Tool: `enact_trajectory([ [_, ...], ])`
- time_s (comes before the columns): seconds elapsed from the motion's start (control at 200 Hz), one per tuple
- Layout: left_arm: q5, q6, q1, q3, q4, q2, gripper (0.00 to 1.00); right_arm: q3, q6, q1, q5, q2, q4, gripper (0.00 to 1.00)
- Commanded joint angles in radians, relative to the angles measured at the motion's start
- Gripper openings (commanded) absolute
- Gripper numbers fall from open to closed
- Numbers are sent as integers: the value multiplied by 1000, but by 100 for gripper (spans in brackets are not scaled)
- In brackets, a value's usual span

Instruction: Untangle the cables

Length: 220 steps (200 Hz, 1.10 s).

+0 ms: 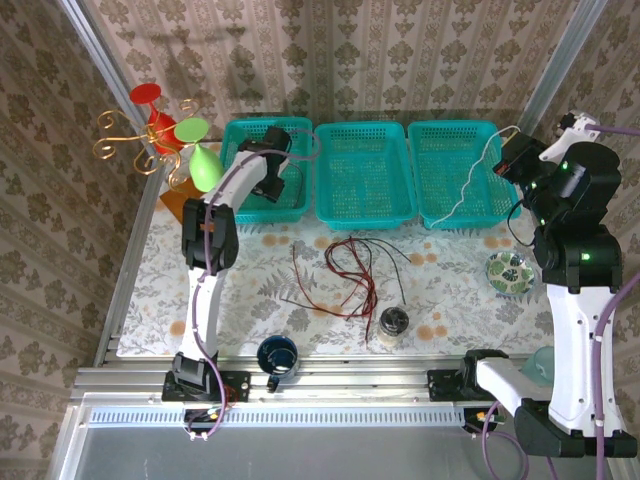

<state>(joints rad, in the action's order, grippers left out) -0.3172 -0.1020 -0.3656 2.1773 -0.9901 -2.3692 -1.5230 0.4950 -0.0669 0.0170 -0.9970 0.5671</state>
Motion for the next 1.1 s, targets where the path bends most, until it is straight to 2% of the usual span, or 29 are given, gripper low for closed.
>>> enact_trajectory([
  [0.0,5,28,1,93,-50,80,62,-17,-3,10,19,8,16,0],
  [0.115,32,32,1,186,-121,65,71,-18,-2,13,16,11,14,0],
  [0.365,68,35,-31,277,-134,105,74,-30,11,38,33,-20,-2,0],
  [0.555,138,73,-64,288,-122,200,75,-144,-25,127,0,-108,-15,0],
  [0.67,173,85,-84,192,-73,292,75,-248,-56,185,-27,-178,-15,0],
  [0.72,189,98,-121,117,-35,342,75,-290,-63,206,-30,-207,-21,0],
  [0.955,268,198,-174,-265,178,569,76,-469,-88,295,-51,-347,-24,0],
  [1.095,277,250,-195,-406,232,659,76,-543,-92,339,-64,-449,-56,0],
])
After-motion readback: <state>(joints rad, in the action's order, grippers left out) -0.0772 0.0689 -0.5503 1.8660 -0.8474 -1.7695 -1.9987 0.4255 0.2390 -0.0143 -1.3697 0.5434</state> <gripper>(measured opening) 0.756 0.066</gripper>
